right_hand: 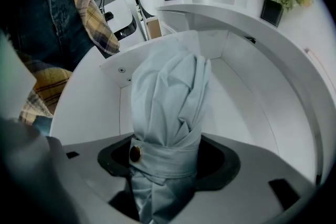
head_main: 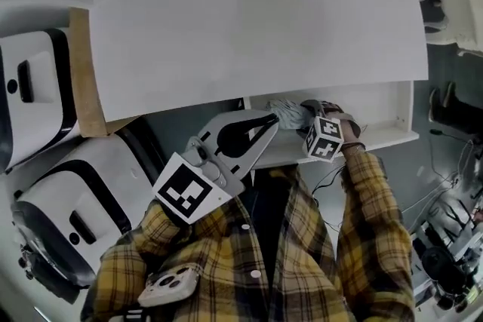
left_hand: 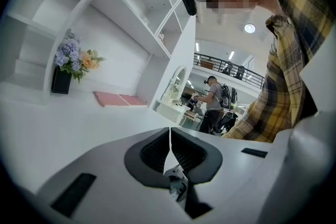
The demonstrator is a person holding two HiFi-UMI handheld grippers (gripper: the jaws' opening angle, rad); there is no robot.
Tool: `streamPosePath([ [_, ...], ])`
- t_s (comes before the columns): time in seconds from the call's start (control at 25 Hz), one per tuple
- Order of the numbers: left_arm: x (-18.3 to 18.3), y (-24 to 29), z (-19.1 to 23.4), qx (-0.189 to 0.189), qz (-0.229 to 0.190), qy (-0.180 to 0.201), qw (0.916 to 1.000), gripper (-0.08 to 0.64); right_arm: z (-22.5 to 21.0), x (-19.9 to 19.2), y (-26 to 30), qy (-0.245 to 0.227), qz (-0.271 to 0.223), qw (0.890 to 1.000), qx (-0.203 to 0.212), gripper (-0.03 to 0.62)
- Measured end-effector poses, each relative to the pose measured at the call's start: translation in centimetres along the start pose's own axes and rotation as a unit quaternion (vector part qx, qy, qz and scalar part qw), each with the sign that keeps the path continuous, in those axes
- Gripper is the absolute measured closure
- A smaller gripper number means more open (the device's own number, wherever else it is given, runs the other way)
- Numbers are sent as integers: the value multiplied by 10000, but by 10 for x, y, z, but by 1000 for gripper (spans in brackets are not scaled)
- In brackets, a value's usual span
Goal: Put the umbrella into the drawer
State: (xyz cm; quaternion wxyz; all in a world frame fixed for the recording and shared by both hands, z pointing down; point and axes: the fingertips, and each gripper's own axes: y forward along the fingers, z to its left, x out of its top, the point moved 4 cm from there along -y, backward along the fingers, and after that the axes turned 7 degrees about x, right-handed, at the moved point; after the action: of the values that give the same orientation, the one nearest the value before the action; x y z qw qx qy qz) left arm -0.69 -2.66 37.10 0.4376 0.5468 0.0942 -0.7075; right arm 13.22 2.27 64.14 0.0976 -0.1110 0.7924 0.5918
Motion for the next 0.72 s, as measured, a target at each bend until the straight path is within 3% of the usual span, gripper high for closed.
streamPosePath([
  [0.72, -7, 1, -1, -32, 39, -53, 10000, 534, -5, -5, 14, 166, 212, 9994, -205, 281],
])
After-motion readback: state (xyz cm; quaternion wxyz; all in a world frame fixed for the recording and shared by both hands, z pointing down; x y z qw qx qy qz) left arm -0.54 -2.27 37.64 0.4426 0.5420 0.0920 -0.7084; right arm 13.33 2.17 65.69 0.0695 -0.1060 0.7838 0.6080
